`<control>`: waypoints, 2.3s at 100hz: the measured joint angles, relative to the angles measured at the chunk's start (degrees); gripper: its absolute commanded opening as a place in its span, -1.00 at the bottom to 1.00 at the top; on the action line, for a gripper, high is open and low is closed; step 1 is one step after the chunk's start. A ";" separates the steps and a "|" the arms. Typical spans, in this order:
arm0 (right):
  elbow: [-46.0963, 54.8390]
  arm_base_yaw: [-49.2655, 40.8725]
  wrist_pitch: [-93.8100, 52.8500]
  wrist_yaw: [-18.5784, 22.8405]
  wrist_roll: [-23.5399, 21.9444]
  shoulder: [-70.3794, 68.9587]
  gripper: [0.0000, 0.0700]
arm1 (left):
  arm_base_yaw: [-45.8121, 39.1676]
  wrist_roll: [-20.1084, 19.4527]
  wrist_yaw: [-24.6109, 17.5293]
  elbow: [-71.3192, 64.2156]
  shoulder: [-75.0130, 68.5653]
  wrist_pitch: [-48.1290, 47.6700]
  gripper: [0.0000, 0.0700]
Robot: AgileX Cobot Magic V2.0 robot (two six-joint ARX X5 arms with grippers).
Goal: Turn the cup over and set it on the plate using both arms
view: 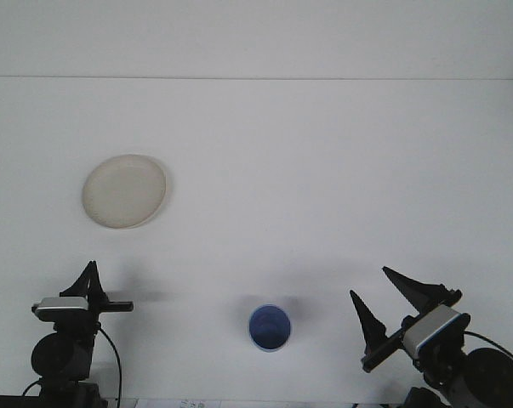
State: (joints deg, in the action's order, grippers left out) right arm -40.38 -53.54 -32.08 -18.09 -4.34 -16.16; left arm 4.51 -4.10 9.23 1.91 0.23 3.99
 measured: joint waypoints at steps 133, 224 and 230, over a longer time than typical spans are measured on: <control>5.73 -0.02 -1.53 -0.07 0.00 8.79 0.33 | 29.03 11.23 -35.34 64.15 64.48 -47.67 0.44; 5.70 -0.04 -1.53 -0.07 0.00 8.79 0.33 | 49.59 13.27 -22.60 64.13 89.07 -38.66 -0.94; 5.70 -0.04 -1.53 -0.07 0.00 8.79 0.33 | 49.90 13.31 -22.60 64.13 89.07 -38.62 -0.97</control>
State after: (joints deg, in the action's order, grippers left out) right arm -34.68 -53.58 -33.61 -18.15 -4.34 -7.38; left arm 54.41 9.21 -13.37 66.04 89.30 -34.63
